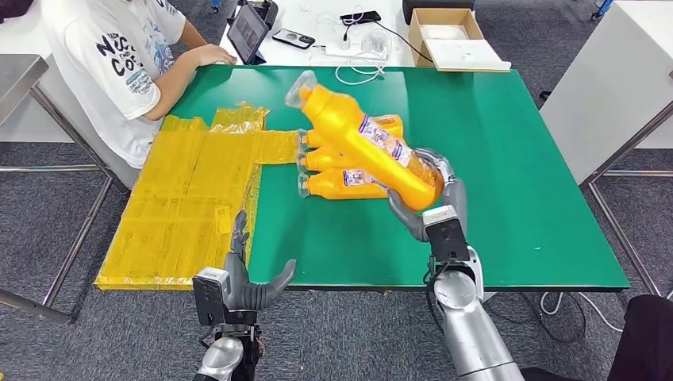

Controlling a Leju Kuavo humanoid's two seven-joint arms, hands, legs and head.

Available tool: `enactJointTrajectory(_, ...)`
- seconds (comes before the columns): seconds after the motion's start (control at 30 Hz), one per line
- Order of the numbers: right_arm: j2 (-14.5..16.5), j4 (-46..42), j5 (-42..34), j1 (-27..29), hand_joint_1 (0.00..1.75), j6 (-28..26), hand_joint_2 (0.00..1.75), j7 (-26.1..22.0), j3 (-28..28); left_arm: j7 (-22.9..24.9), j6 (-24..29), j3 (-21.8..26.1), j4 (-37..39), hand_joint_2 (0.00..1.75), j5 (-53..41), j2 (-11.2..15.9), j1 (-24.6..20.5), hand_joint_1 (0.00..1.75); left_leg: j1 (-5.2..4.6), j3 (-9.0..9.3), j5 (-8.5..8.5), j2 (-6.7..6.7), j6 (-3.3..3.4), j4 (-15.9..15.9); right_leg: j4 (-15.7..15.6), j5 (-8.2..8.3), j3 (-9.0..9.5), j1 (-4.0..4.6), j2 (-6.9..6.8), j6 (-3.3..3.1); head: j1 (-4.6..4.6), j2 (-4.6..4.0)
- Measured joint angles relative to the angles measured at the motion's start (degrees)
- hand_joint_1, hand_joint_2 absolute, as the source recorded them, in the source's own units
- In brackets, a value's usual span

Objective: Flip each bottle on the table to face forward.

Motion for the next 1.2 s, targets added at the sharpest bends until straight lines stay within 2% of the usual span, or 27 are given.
enactJointTrajectory(0.17, 1.04, -3.66, 2.85, 1.56, 1.75, -4.14, 1.75, -1.06, -1.65, 0.01, 0.15, 0.0, 0.0, 1.75, 0.95, -0.02, 0.0, 0.0, 0.0, 0.01, 0.01, 0.0, 0.01, 0.0, 0.0, 0.01, 0.0, 0.0, 0.0, 0.0, 0.0, 0.0)
enactJointTrajectory(0.37, 1.41, -5.13, 3.78, 2.38, 1.75, -5.18, 1.75, -1.17, -2.25, 0.67, -1.02, 0.0, -0.01, 1.75, 2.25, -0.02, 0.0, 0.0, 0.01, 0.02, 0.02, 0.01, 0.01, 0.0, 0.0, 0.01, 0.0, 0.0, 0.01, 0.01, 0.0, 0.0)
enactJointTrajectory(0.43, 1.41, -5.27, 4.39, 2.64, 1.75, -5.55, 1.75, -1.17, -2.27, 2.74, -5.02, 0.0, -0.1, 1.75, 5.62, -0.02, 0.0, 0.0, 0.0, 0.01, 0.01, 0.01, 0.01, 0.0, 0.0, 0.01, 0.0, 0.0, 0.0, 0.01, 0.0, 0.0)
enactJointTrajectory(0.6, 1.71, -4.75, 6.63, 4.71, 1.75, -3.58, 1.75, -2.5, -1.43, 10.0, -22.59, -0.35, -1.62, 1.75, 18.53, 0.03, -0.19, 0.0, 0.0, -0.02, 0.01, 0.0, 0.01, 0.0, 0.0, 0.0, -0.01, 0.0, 0.0, 0.01, 0.01, 0.0)
enactJointTrajectory(0.7, 2.93, -3.16, 8.81, 6.72, 1.75, -3.57, 1.75, -4.75, 0.47, 12.37, -28.38, -1.05, -3.1, 1.75, 22.57, 0.13, -0.94, 0.0, 0.02, -0.02, 0.01, 0.0, 0.0, 0.0, 0.0, 0.0, -0.02, 0.04, 0.0, 0.0, 0.01, 0.0)
enactJointTrajectory(0.8, 4.44, -0.95, 10.66, 8.49, 1.75, -5.72, 1.75, -5.77, 3.5, 13.67, -30.85, -1.67, -4.45, 1.75, 25.05, 0.17, -2.12, 0.0, 0.05, -0.02, 0.01, 0.01, 0.0, -0.01, 0.0, 0.0, -0.02, 0.09, 0.0, -0.01, 0.01, 0.0)
enactJointTrajectory(0.97, 6.02, 2.86, 11.43, 9.66, 1.75, -9.07, 1.75, -5.94, 9.17, 14.73, -31.98, -2.21, -5.34, 1.75, 27.3, 0.17, -3.32, 0.0, 0.06, -0.02, 0.01, 0.03, 0.0, -0.02, 0.01, -0.01, -0.03, 0.09, 0.0, -0.01, 0.01, 0.0)
enactJointTrajectory(1.2, 7.23, 7.83, 10.36, 9.65, 1.75, -10.24, 1.75, -6.07, 12.53, 15.54, -33.39, -2.35, -5.4, 1.75, 30.02, 0.18, -3.37, 0.0, 0.03, -0.03, 0.01, 0.02, 0.0, -0.01, 0.0, -0.01, -0.03, 0.05, 0.0, -0.01, 0.01, 0.0)
